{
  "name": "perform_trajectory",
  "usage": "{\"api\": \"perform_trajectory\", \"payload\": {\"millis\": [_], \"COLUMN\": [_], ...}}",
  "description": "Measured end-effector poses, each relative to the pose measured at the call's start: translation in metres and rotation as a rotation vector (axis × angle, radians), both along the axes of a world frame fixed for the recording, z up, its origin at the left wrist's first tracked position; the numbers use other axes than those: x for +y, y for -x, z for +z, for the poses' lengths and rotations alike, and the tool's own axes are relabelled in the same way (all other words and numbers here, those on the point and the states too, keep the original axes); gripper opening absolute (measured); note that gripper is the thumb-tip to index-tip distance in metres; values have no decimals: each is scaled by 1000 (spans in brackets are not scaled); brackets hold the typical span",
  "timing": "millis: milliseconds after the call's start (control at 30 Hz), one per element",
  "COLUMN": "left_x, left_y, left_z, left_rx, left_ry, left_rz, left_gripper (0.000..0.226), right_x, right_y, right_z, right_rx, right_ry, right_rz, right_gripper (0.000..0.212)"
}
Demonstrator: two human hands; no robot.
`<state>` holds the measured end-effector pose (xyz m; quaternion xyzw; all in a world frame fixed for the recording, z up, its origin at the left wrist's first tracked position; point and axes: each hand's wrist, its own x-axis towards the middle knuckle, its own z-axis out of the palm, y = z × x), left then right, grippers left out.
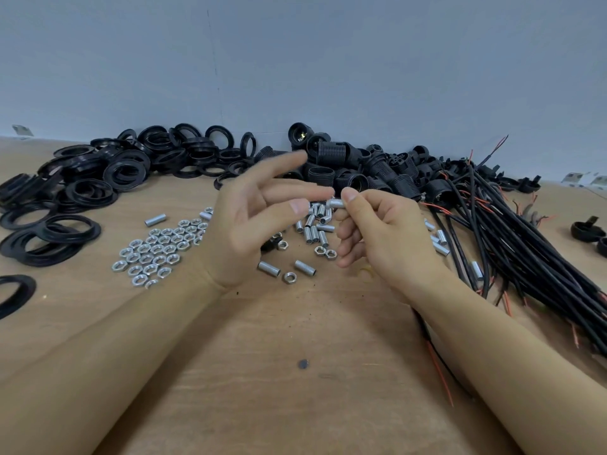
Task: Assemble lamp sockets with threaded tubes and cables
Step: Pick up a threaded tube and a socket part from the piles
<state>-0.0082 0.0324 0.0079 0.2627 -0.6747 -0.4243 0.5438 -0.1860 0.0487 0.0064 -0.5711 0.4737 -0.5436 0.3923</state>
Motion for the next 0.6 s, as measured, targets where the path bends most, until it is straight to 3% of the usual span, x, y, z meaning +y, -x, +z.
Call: {"api": "perform_trajectory", "payload": {"millis": [100, 233, 367, 533, 600], "left_x": [-2, 3, 5, 8, 10], "left_y": [-3, 0, -1, 2, 2], "left_z": [2, 0, 3, -4, -2], "left_rx": [32, -86, 5, -223, -170], "left_ry": [77, 102, 192, 209, 259], "left_rz": [44, 26, 132, 68, 85], "left_gripper": [54, 66, 48, 66, 59], "right_x": [-1, 0, -1, 0, 0], "right_y": [0, -2, -1, -3, -2], "right_z": [0, 0, 2, 1, 1], "right_rx": [-8, -43, -96, -87, -93], "right_ry": [-12, -34, -56, -74, -74], "right_rz": [-9, 13, 28, 59, 44], "right_gripper": [34, 33, 34, 34, 34]}}
